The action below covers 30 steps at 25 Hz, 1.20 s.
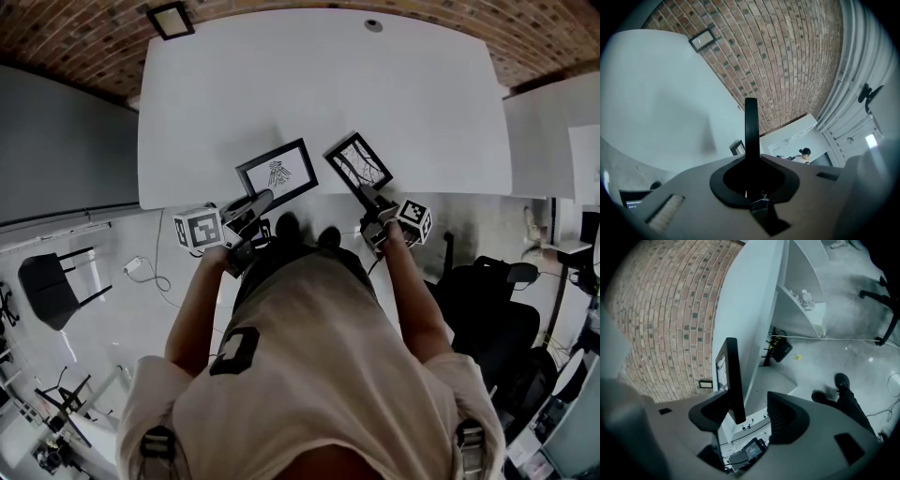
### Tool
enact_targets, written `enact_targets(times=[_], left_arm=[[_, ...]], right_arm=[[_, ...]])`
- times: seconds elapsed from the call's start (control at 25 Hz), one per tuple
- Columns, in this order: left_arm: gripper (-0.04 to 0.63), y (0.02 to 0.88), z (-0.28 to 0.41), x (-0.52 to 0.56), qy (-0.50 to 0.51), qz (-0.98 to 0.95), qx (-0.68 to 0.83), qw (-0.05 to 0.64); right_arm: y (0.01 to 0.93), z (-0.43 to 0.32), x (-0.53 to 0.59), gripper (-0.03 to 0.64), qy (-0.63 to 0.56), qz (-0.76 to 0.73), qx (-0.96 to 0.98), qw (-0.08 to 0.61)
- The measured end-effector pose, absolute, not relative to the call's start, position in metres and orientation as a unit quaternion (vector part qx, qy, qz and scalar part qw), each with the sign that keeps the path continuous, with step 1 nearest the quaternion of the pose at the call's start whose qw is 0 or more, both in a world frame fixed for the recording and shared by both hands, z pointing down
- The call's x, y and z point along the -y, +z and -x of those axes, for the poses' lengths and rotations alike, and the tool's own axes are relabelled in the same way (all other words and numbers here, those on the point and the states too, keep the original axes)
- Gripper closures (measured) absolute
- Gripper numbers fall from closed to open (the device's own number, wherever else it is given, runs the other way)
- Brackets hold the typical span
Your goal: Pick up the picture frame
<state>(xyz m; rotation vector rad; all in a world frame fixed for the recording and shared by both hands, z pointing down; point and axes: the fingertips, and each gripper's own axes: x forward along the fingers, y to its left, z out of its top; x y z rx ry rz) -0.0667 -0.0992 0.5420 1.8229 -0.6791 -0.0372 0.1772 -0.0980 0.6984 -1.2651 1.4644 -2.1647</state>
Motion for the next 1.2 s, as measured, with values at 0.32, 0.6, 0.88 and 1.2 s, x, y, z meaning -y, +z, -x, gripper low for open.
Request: enact_targets(times=[0.32,0.6,0.88,1.2], left_arm=[[0.574,0.538,0.061,0.096,-0.016,-0.776,0.285,0.562],[0.574,0.542,0.058,0.095,-0.013,-0.778,0.288,0.558],[0.574,0.539,0.049,0.09,-0.015,-0.777,0.28,0.563],[0.574,0.537,0.04,0.09,-0.014,-0.78,0.28,0.559]], right_arm=[[0.687,-0.175,0.099,0.48,-0.72,0.416,-0.542,0.122],[0.683,-0.173,0.093,0.531,-0.717,0.399,-0.559,0.118],[0.68,-0.177,0.077,0.538,-0.719,0.391,-0.563,0.117],[0.659,-0.176,0.062,0.548,-0.712,0.366,-0.585,0.129]])
